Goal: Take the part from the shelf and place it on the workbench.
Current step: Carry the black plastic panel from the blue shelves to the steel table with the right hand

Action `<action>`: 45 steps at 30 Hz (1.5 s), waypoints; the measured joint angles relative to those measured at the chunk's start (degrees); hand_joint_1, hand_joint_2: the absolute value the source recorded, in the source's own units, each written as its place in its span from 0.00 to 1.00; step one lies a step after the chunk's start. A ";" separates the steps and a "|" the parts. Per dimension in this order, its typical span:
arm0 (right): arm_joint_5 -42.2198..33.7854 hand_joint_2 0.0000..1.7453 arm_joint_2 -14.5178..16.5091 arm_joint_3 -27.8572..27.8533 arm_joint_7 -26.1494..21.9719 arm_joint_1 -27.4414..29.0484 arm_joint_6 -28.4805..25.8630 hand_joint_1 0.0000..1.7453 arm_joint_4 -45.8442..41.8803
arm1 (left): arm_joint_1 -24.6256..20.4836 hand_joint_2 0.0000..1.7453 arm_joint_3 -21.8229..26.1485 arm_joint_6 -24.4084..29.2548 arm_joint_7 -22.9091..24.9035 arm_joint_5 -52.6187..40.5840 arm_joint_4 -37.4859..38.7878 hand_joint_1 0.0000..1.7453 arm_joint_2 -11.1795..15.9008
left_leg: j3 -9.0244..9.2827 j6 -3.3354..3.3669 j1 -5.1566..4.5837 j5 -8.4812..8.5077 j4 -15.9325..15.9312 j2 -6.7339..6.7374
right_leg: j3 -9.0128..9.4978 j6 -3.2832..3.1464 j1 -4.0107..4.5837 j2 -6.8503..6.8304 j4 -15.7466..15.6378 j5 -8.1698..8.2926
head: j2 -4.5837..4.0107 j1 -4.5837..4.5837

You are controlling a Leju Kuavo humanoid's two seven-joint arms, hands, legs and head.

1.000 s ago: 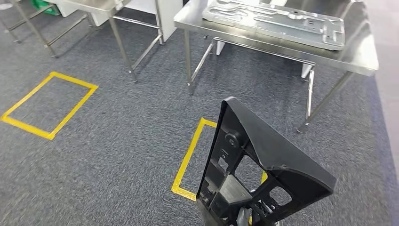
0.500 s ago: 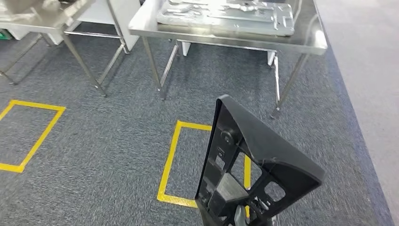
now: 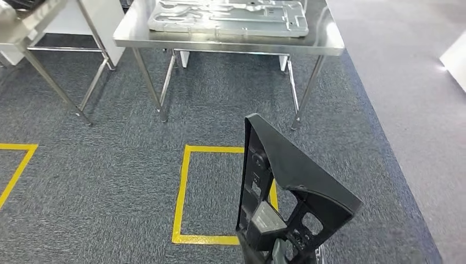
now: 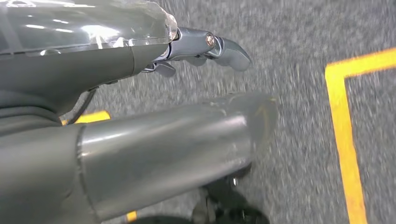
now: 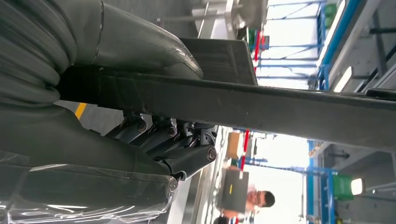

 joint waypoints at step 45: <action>1.10 1.00 0.85 -0.13 4.24 -0.38 -4.59 1.00 3.11 | -0.54 0.00 0.01 -0.37 1.20 -0.80 0.01 0.00 0.74 | 1.11 -2.81 -0.07 -8.35 10.08 1.00 | 4.64 -3.51 0.23 0.01 -11.28 6.89 | 0.00 -0.62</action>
